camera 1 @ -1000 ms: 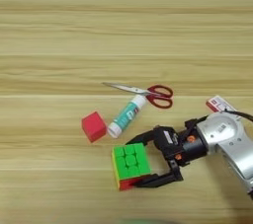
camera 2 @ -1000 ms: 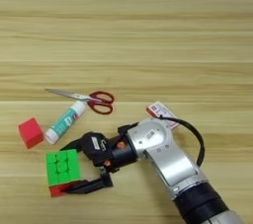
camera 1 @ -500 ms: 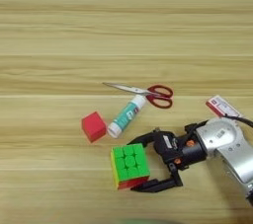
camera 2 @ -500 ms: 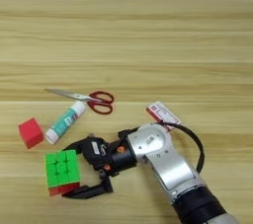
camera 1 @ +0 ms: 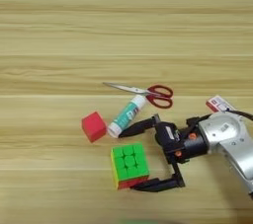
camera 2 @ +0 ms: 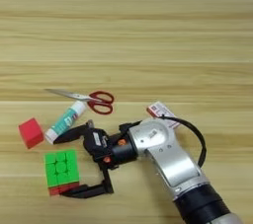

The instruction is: Move the objects on the table

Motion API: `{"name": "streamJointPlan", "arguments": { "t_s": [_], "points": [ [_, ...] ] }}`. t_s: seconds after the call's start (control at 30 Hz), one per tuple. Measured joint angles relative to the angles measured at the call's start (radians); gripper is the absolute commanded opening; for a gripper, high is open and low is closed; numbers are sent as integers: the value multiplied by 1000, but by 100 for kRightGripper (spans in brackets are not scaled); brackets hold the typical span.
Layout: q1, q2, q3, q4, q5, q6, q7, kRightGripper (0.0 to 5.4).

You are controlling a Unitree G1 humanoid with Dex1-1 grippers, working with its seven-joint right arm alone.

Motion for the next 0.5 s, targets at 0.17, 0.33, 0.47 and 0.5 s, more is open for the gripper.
{"name": "streamJointPlan", "arguments": {
  "t_s": [0.17,0.33,0.47,0.5],
  "points": [
    [0,-2,-24,-29,39,44,4,539],
    [-8,-2,-64,-57,96,94,0,539],
    [-29,6,-87,-41,97,108,-21,539],
    [-39,8,-96,-39,108,117,-29,539]
  ]
}}
